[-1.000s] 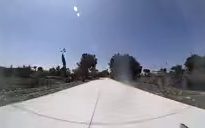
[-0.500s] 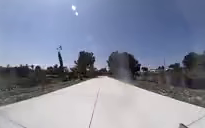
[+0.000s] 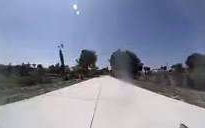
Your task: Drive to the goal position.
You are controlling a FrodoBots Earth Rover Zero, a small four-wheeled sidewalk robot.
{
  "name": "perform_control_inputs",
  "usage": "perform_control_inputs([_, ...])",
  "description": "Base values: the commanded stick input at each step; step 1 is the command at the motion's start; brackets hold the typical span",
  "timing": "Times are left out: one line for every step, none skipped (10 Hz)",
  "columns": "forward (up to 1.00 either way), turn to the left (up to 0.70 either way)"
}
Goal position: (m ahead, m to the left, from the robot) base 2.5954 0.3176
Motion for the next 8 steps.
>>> perform_control_inputs([0.70,0.00])
perform_control_inputs([0.70,0.00])
perform_control_inputs([0.70,0.00])
perform_control_inputs([0.70,0.00])
perform_control_inputs([0.70,0.00])
perform_control_inputs([0.70,0.00])
perform_control_inputs([0.70,0.00])
perform_control_inputs([0.70,0.00])
